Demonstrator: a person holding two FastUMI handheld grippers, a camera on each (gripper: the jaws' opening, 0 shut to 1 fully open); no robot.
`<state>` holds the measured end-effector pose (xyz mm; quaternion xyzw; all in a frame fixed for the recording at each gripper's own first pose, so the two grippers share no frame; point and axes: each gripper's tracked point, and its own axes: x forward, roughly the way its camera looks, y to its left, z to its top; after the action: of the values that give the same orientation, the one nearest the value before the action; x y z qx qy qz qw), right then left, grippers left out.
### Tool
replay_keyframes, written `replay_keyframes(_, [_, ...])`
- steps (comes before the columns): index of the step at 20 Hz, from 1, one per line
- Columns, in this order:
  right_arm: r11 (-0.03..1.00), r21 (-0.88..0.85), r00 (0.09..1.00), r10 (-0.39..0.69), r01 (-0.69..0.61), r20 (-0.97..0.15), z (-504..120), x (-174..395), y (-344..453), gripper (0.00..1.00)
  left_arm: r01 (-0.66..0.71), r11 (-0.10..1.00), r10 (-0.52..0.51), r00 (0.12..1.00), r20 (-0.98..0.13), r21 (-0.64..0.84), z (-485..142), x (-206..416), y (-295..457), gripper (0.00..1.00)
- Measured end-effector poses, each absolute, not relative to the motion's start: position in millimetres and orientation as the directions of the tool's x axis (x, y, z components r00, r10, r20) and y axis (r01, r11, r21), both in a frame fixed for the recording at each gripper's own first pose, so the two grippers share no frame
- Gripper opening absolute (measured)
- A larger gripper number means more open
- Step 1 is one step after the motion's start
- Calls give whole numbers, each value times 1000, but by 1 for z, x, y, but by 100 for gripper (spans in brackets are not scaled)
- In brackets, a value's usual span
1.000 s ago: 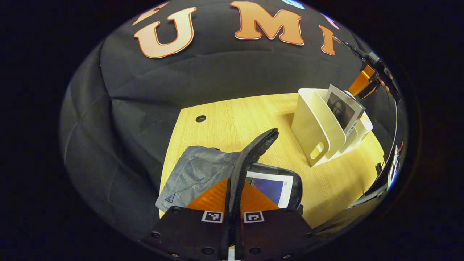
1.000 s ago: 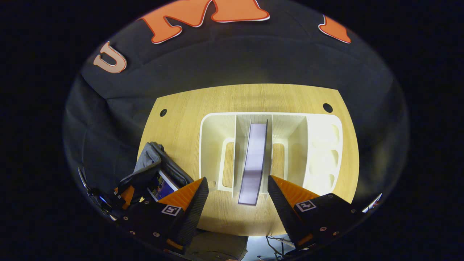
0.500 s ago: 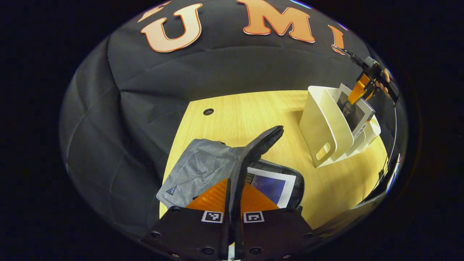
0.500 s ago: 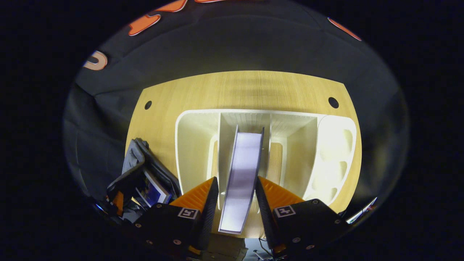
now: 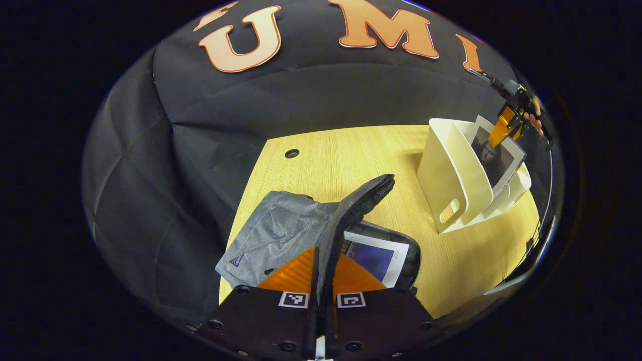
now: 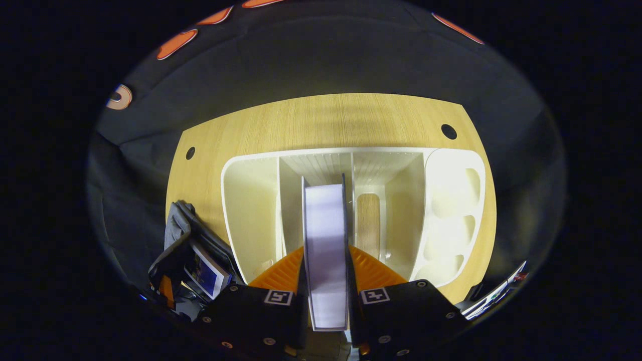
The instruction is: Open the schoolbag, grab two books from the bookshelf and put them into the schoolbag.
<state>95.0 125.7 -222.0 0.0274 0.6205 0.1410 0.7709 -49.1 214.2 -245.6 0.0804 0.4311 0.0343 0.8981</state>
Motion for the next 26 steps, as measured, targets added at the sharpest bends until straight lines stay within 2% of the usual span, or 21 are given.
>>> replay_keyframes(7, [970, 193, 279, 228, -148, -933, -181, 69, 108, 34, 53, 989, 72, 644, -762, 138, -248, -50, 219, 6])
replay_keyframes(9, [975, 192, 312, 219, -114, -925, -166, 55, 107, 34, 88, 989, 35, 644, -764, 119, -248, -51, 220, 9])
replay_keyframes(13, [981, 189, 363, 194, -50, -911, -145, 17, 102, 34, 180, 979, -45, 648, -760, 95, -247, -50, 225, 6])
replay_keyframes(17, [977, 207, 375, 177, 43, -910, -138, -23, 104, 34, 257, 964, -112, 641, -760, 74, -244, -49, 234, 4])
replay_keyframes(18, [973, 219, 378, 177, 70, -909, -137, -34, 107, 33, 277, 958, -128, 638, -760, 71, -244, -48, 236, 6])
replay_keyframes(19, [970, 226, 374, 176, 94, -911, -136, -44, 110, 33, 301, 951, -145, 637, -757, 70, -243, -48, 237, 4])
replay_keyframes(20, [967, 232, 374, 177, 109, -911, -135, -56, 113, 33, 320, 945, -160, 637, -754, 69, -243, -46, 240, 6])
replay_keyframes(26, [942, 270, 403, 173, 200, -899, -124, -108, 131, 33, 433, 899, -242, 616, -750, 66, -242, -48, 246, 6])
